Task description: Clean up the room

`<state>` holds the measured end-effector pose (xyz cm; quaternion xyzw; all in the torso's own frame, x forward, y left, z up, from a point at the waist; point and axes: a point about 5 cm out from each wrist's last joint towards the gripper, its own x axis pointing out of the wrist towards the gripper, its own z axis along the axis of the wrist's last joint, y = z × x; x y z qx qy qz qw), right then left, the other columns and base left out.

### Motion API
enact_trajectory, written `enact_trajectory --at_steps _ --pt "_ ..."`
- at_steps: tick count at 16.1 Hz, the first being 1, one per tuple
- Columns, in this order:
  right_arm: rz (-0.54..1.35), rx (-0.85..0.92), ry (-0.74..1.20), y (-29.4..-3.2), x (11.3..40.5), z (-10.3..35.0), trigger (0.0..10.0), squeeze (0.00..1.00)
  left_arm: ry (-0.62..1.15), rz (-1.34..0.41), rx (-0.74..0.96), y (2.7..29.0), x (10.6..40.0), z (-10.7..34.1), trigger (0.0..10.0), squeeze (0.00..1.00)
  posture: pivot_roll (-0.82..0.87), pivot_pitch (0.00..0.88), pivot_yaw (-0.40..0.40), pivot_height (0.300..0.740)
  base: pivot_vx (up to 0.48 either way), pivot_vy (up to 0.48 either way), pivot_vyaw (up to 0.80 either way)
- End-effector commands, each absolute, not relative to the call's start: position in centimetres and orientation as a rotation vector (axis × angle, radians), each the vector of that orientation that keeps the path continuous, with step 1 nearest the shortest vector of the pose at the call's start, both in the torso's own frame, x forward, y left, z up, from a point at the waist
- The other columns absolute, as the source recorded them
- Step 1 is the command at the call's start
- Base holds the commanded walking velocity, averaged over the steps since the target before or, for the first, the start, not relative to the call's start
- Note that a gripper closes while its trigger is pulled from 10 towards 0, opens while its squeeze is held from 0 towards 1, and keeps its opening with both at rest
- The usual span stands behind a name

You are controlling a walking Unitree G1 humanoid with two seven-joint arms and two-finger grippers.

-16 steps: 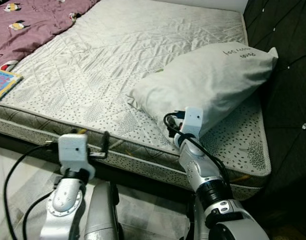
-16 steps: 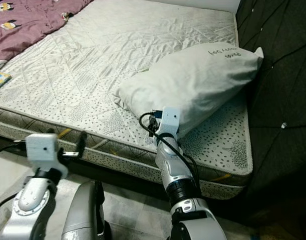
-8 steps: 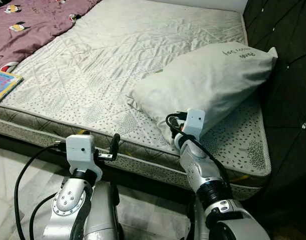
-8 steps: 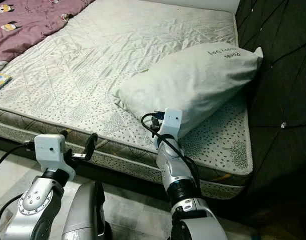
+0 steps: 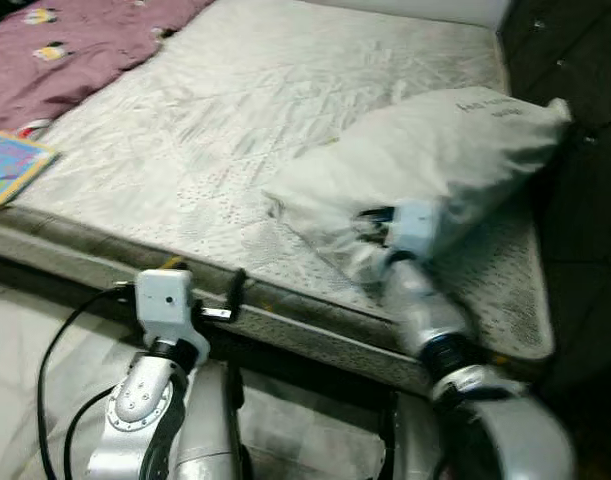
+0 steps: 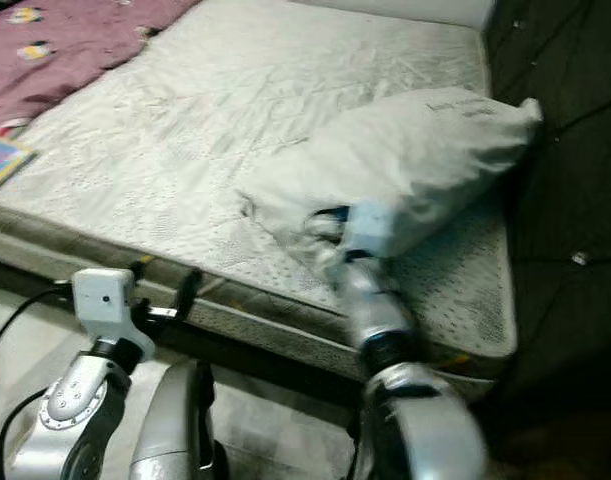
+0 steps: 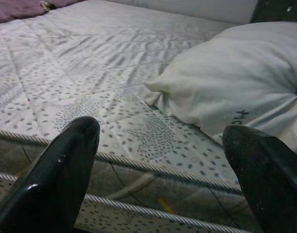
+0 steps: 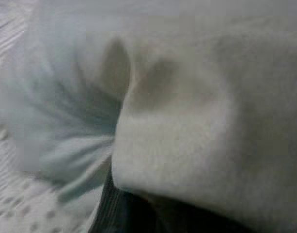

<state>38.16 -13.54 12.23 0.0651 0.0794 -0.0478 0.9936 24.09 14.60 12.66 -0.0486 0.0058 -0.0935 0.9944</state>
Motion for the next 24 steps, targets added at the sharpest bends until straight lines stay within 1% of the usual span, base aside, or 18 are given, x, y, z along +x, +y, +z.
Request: enact_trajectory --at_steps 1,2,3,5,6,8,10,11,14,16,18,20,22,24 --pt "-0.226 0.128 0.048 -17.2 39.0 15.0 0.0 0.0 0.01 -0.206 -0.091 14.5 24.0 12.8 10.0 0.0 0.09 0.063 -0.013 0.548 0.0 0.0 0.0" --pt "-0.295 0.108 0.021 -19.6 39.1 15.8 0.0 0.0 0.01 -0.21 -0.086 14.4 24.1 12.7 10.0 0.0 0.08 0.059 -0.008 0.548 0.0 0.0 0.0" --pt "-0.31 0.104 0.016 -20.1 39.1 15.9 0.0 0.0 0.01 -0.21 -0.086 14.3 24.1 12.7 10.0 0.0 0.08 0.059 -0.007 0.548 0.0 0.0 0.0" --pt "-0.399 0.076 -0.021 -23.2 38.8 16.8 0.0 0.0 0.006 -0.22 -0.08 14.2 24.4 12.8 10.0 0.0 0.08 0.056 0.0 0.548 0.0 0.0 0.0" --pt "-0.421 0.066 -0.032 -24.0 38.6 17.1 0.0 0.0 0.006 -0.221 -0.078 14.2 24.4 12.8 10.0 0.0 0.07 0.056 0.002 0.548 0.0 0.0 0.0" --pt "-0.482 0.02 -0.062 -26.4 38.2 18.1 0.0 0.0 0.004 -0.216 -0.07 14.3 24.5 12.8 10.0 0.0 0.07 0.056 0.002 0.548 0.0 0.0 0.0" --pt "-0.574 -0.008 -0.09 -29.9 37.4 19.6 0.0 0.0 0.003 -0.21 -0.065 14.4 24.6 12.8 10.0 0.0 0.07 0.055 0.002 0.548 0.0 0.0 0.0" --pt "-0.595 -0.03 -0.098 -31.1 37.1 20.0 0.0 0.0 0.005 -0.208 -0.063 14.4 24.6 12.7 10.0 0.0 0.07 0.055 0.002 0.548 0.0 0.0 0.0" --pt "-0.58 -0.086 -0.089 -32.3 36.2 19.7 0.0 0.0 0.007 -0.203 -0.059 14.2 24.8 12.6 10.0 0.0 0.05 0.056 -0.003 0.548 0.0 0.0 0.0" --pt "-0.577 -0.115 -0.054 -33.8 34.5 17.8 0.0 0.0 0.011 -0.204 -0.062 13.9 24.7 12.3 10.0 0.0 0.02 0.055 -0.006 0.548 0.0 0.0 0.0" --pt "-0.501 -0.129 -0.071 -32.9 33.2 16.2 0.0 0.0 0.016 -0.206 -0.066 13.8 24.7 12.1 10.0 0.0 0.01 0.054 -0.005 0.548 0.0 0.0 0.0" --pt "-0.39 -0.136 -0.101 -30.3 32.1 15.0 0.0 0.0 0.019 -0.208 -0.068 13.7 24.8 11.9 10.0 0.0 -0.01 0.055 -0.003 0.548 0.0 0.0 0.0" --pt "-0.351 -0.122 -0.093 -28.9 31.9 14.3 0.0 0.0 0.018 -0.212 -0.07 13.5 25.0 11.9 10.0 0.0 -0.01 0.056 -0.002 0.548 0.0 0.0 -0.25" --pt "-0.309 -0.095 -0.083 -27.3 31.9 14.2 0.0 0.0 0.014 -0.216 -0.072 13.3 25.1 11.9 10.0 0.0 -0.01 0.057 -0.006 0.548 0.0 0.0 -0.8"
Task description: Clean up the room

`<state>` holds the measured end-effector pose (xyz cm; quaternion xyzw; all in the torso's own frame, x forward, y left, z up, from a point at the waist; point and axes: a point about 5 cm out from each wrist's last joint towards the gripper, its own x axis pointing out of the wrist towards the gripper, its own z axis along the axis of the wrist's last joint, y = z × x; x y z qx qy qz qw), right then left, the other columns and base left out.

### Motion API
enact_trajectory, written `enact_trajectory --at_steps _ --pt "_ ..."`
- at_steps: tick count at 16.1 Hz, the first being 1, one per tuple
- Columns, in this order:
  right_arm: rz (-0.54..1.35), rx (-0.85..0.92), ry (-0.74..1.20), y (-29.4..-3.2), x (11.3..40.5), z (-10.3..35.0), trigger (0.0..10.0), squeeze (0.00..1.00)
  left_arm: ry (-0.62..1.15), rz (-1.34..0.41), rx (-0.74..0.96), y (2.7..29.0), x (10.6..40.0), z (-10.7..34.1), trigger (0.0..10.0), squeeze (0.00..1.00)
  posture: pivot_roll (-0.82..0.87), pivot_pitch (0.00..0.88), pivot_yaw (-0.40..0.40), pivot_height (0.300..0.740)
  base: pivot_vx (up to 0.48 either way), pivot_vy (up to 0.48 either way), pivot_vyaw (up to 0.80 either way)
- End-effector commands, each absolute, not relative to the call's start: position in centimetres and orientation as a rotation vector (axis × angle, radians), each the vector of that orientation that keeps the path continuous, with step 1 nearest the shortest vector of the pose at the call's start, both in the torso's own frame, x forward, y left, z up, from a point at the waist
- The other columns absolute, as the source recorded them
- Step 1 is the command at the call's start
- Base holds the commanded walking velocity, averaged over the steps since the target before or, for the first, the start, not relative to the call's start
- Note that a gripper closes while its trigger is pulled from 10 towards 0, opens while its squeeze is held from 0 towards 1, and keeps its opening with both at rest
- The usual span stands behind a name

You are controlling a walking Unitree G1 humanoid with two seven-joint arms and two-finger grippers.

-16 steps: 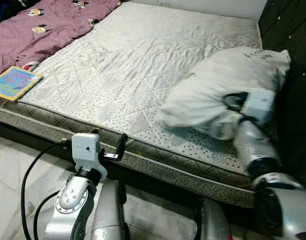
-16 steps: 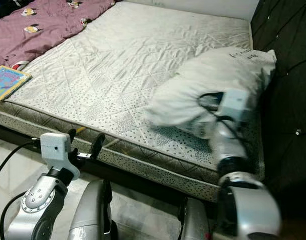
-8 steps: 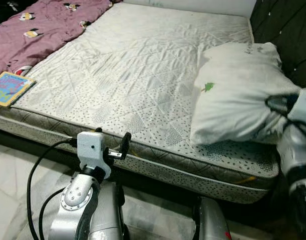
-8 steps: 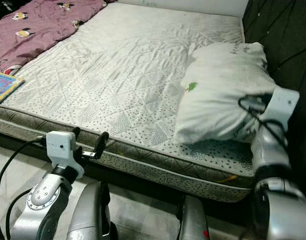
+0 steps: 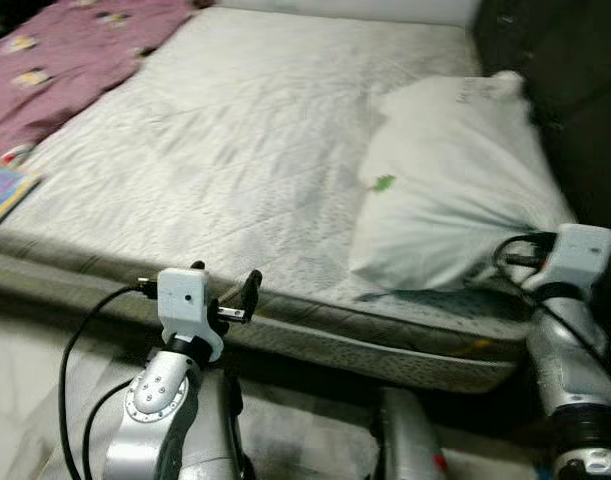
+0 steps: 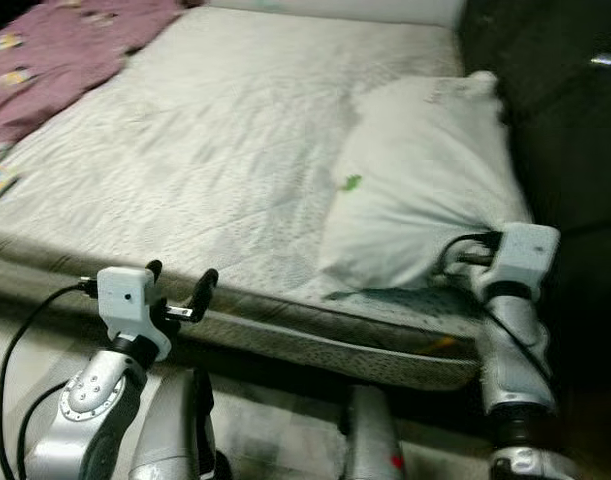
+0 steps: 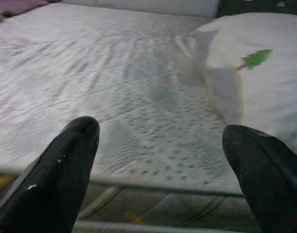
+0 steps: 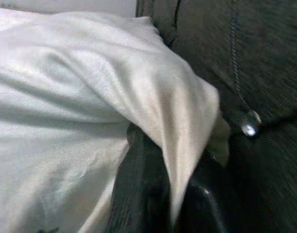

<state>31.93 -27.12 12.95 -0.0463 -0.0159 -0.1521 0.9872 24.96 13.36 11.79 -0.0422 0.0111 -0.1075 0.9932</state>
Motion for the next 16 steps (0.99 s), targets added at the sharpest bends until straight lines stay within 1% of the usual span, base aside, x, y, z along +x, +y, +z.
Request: enact_trajectory --at_steps 1,2,7,9,10,12,16 --pt "-0.296 -0.089 -0.089 -27.0 31.9 14.4 0.0 0.0 0.012 -0.214 -0.071 13.3 25.1 11.9 10.0 0.0 -0.01 0.058 -0.011 0.548 0.0 0.0 -0.8" --pt "-0.282 -0.096 -0.095 -26.7 31.9 14.7 0.0 0.0 0.013 -0.207 -0.07 13.5 25.0 11.9 10.0 0.0 -0.01 0.058 -0.012 0.548 0.0 0.0 -0.57" --pt "-0.284 -0.095 -0.085 -26.4 31.7 14.9 0.0 0.0 0.017 -0.199 -0.071 13.5 24.8 11.6 10.0 0.0 0.0 0.058 -0.02 0.548 0.0 0.0 0.0" --pt "-0.285 -0.087 -0.07 -25.8 31.2 14.5 0.0 0.0 0.014 -0.202 -0.068 13.5 24.9 11.7 10.0 0.0 -0.01 0.053 -0.019 0.548 0.0 0.0 0.0" --pt "-0.285 -0.066 -0.039 -25.1 30.6 13.6 0.0 0.0 0.01 -0.204 -0.065 13.5 25.1 11.8 10.0 0.0 -0.01 0.051 -0.019 0.548 0.0 0.0 0.0" --pt "-0.296 -0.076 -0.023 -25.0 30.0 13.0 0.0 0.0 0.009 -0.205 -0.063 13.5 25.1 11.8 10.0 0.0 -0.01 0.051 -0.018 0.548 0.0 0.0 0.0" --pt "-0.463 -0.118 0.088 -28.1 27.1 11.2 0.0 0.0 0.015 -0.209 -0.056 13.6 24.8 11.7 10.0 0.0 0.0 0.052 -0.011 0.548 0.0 0.0 0.0"
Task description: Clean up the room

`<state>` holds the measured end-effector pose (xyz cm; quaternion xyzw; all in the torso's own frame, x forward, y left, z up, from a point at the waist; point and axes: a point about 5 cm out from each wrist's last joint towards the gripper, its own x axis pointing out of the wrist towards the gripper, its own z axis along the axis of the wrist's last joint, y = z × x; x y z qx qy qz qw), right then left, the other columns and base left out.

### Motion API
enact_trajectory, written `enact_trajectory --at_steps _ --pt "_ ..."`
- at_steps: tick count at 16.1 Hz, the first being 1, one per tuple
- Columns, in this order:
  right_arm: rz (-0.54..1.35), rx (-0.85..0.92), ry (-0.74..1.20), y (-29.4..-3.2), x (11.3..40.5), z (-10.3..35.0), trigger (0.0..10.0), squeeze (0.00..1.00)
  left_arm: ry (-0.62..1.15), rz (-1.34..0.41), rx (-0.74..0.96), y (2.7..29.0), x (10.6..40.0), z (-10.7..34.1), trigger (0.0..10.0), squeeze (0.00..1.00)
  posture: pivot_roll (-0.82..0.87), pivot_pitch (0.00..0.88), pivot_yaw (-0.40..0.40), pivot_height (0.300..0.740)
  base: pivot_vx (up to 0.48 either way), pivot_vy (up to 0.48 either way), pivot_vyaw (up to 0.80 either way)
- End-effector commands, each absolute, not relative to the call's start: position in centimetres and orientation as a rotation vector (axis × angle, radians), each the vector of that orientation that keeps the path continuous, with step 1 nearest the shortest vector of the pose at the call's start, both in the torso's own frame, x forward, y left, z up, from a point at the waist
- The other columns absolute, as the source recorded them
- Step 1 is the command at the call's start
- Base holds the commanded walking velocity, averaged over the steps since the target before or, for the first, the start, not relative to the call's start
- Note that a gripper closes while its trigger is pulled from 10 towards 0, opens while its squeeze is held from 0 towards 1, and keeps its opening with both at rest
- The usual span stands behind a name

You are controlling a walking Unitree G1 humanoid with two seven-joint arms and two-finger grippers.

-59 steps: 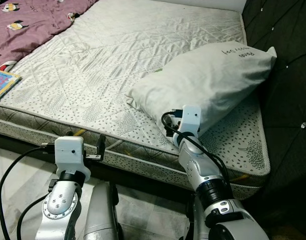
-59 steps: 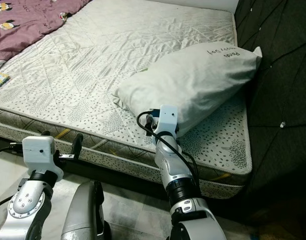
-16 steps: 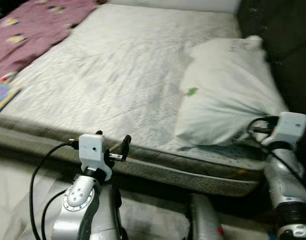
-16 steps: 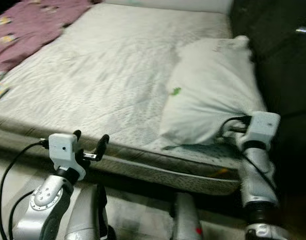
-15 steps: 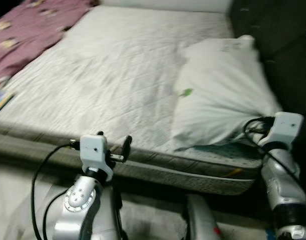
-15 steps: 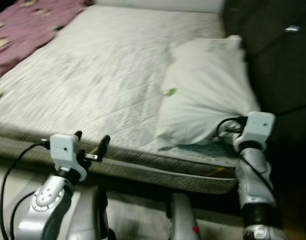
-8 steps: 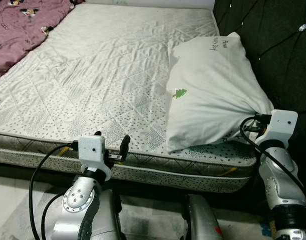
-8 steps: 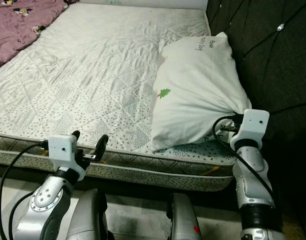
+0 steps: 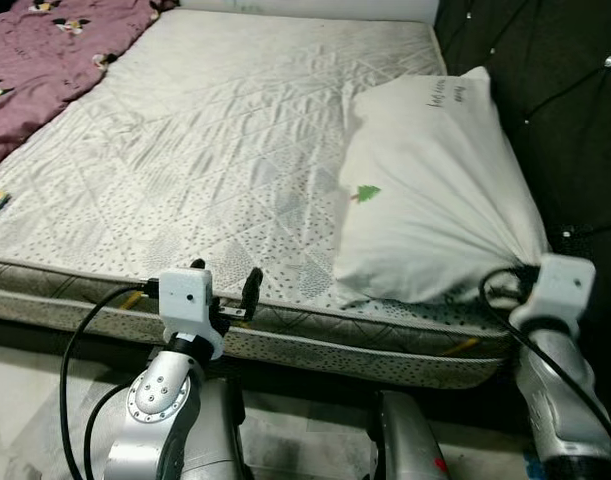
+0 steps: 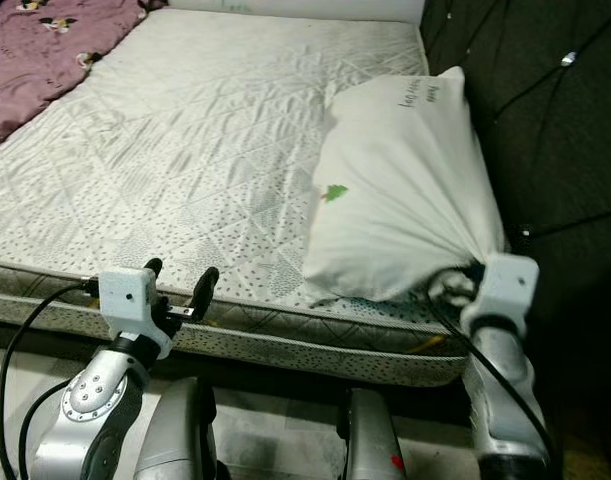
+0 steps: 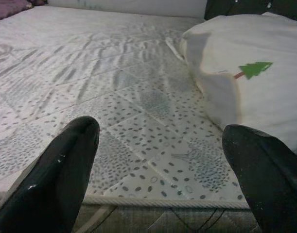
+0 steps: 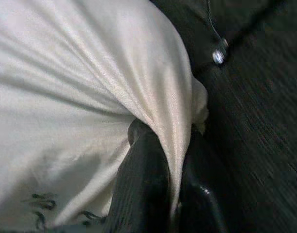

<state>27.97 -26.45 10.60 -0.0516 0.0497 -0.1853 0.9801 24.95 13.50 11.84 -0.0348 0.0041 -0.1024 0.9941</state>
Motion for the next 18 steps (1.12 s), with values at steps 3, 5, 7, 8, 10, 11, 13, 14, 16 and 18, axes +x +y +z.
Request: enact_trajectory --at_steps 3,5,7,8,10,11,13,14,16,18 --pt "-0.458 -0.144 0.109 -27.8 25.0 11.1 0.0 0.0 0.013 -0.208 -0.051 13.9 25.0 11.8 10.0 0.0 -0.01 0.056 -0.009 0.548 0.0 0.0 0.0" --pt "-0.394 -0.16 0.11 -26.0 23.6 11.1 0.0 0.0 0.015 -0.215 -0.051 13.7 24.9 11.8 10.0 0.0 -0.01 0.061 -0.005 0.548 0.0 0.0 0.0" --pt "-0.354 -0.177 0.123 -25.0 22.6 10.9 0.0 0.0 0.012 -0.218 -0.052 13.6 24.9 11.9 10.0 0.0 -0.02 0.063 -0.006 0.548 0.0 0.0 0.0" --pt "-0.353 -0.175 0.138 -25.0 22.5 10.7 0.0 0.0 0.012 -0.219 -0.052 13.5 25.0 12.0 10.0 0.0 -0.01 0.066 -0.006 0.548 0.0 0.0 0.0" --pt "-0.342 -0.19 0.141 -25.0 23.0 10.7 0.0 0.0 0.015 -0.215 -0.049 13.6 25.0 11.9 10.0 0.0 -0.01 0.067 -0.008 0.548 0.0 0.0 0.0" --pt "-0.345 -0.194 0.141 -25.3 23.8 10.8 0.0 0.0 0.016 -0.21 -0.048 13.7 25.0 11.9 10.0 0.0 -0.01 0.067 -0.01 0.548 0.0 0.0 0.0" --pt "-0.354 -0.204 0.116 -26.3 25.7 11.5 0.0 0.0 0.017 -0.207 -0.048 13.7 25.0 11.9 10.0 0.0 0.0 0.067 -0.01 0.548 0.0 0.0 0.0" --pt "-0.363 -0.211 0.091 -27.2 27.3 12.3 0.0 0.0 0.017 -0.206 -0.048 13.6 25.0 11.9 10.0 0.0 0.0 0.067 -0.011 0.548 0.0 0.0 0.0" --pt "-0.381 -0.221 0.053 -28.5 29.3 13.8 0.0 0.0 0.015 -0.202 -0.046 13.7 25.0 11.9 10.0 0.0 0.0 0.066 -0.015 0.548 0.0 0.0 0.0" --pt "-0.423 -0.233 0.013 -29.9 31.1 15.8 0.0 0.0 0.01 -0.188 -0.044 13.9 25.1 11.9 10.0 0.0 0.01 0.064 -0.021 0.548 0.0 0.0 0.0"
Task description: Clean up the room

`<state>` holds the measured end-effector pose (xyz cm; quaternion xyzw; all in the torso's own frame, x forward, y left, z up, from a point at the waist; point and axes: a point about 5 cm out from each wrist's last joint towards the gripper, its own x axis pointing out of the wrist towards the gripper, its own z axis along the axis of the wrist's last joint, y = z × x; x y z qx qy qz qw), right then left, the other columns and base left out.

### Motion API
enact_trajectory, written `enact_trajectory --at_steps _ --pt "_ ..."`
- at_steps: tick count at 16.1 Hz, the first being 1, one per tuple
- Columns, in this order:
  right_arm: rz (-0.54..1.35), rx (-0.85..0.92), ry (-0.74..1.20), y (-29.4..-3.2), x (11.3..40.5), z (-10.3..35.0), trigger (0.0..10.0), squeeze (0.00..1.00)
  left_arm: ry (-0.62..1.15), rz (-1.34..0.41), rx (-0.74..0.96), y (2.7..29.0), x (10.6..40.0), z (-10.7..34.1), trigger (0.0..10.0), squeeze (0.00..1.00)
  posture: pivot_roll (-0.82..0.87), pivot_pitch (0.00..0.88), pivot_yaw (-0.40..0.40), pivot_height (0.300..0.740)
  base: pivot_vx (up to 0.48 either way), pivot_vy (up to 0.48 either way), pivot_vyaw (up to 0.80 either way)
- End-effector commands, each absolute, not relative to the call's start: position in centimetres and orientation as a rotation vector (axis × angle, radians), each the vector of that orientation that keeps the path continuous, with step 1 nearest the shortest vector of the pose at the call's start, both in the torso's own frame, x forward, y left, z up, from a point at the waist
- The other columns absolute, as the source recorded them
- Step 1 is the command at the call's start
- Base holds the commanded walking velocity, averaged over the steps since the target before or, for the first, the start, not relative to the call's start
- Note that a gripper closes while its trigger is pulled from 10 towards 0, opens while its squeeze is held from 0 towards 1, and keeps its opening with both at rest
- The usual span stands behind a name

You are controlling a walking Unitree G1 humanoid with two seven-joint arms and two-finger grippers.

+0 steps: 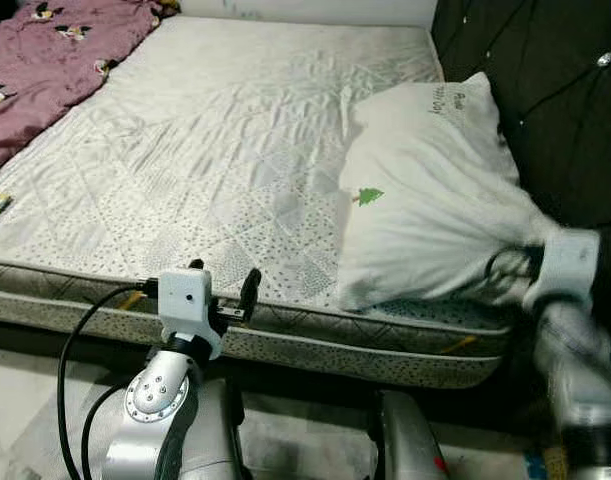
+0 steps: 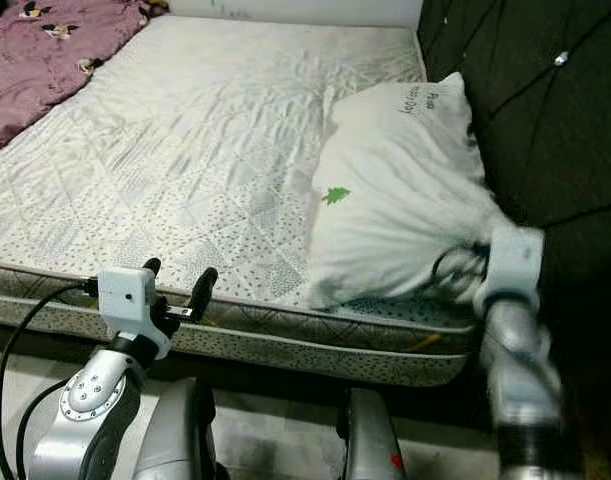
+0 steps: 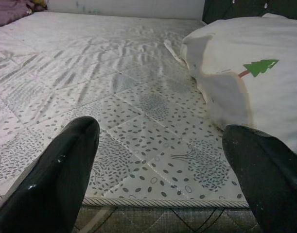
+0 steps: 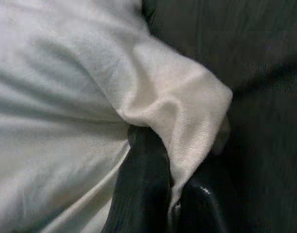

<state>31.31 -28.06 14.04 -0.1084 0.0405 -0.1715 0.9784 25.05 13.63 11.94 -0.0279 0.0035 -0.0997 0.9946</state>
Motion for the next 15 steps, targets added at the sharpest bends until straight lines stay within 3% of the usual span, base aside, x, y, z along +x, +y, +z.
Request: enact_trajectory --at_steps 1,6,7,8,10,11,15 --pt "-0.425 -0.236 0.009 -30.1 31.3 15.9 0.0 0.0 0.01 -0.187 -0.044 13.9 25.1 11.9 10.0 0.0 0.01 0.063 -0.023 0.548 0.0 0.0 0.0" --pt "-0.412 -0.206 0.036 -29.4 31.4 14.0 0.0 0.0 0.025 -0.178 -0.028 14.1 25.2 11.7 10.0 0.0 0.01 0.051 -0.012 0.548 0.0 0.0 0.0" --pt "-0.375 -0.198 0.053 -28.6 31.3 13.3 8.9 0.0 0.022 -0.182 -0.027 14.1 25.4 11.8 10.0 0.0 0.01 0.045 -0.009 0.548 0.0 0.0 0.0" --pt "-0.34 -0.205 0.066 -27.6 31.1 12.6 10.0 0.0 0.02 -0.184 -0.026 14.0 25.6 11.8 10.0 0.0 0.01 0.041 -0.008 0.548 0.0 0.0 0.0" --pt "-0.28 -0.199 0.086 -25.9 30.5 11.2 10.0 0.0 0.016 -0.188 -0.025 13.9 25.7 11.9 10.0 0.0 0.01 0.033 -0.007 0.548 0.0 0.0 0.0" --pt "-0.27 -0.191 0.096 -25.5 30.3 10.7 10.0 1.0 0.016 -0.188 -0.025 13.9 25.9 11.9 10.0 0.0 0.01 0.028 -0.008 0.548 0.0 0.0 0.0" --pt "-0.288 -0.189 0.092 -25.4 30.7 10.7 10.0 1.0 -0.004 -0.17 -0.021 14.2 26.6 12.2 10.0 0.0 0.0 0.001 -0.013 0.548 0.0 0.0 0.0"
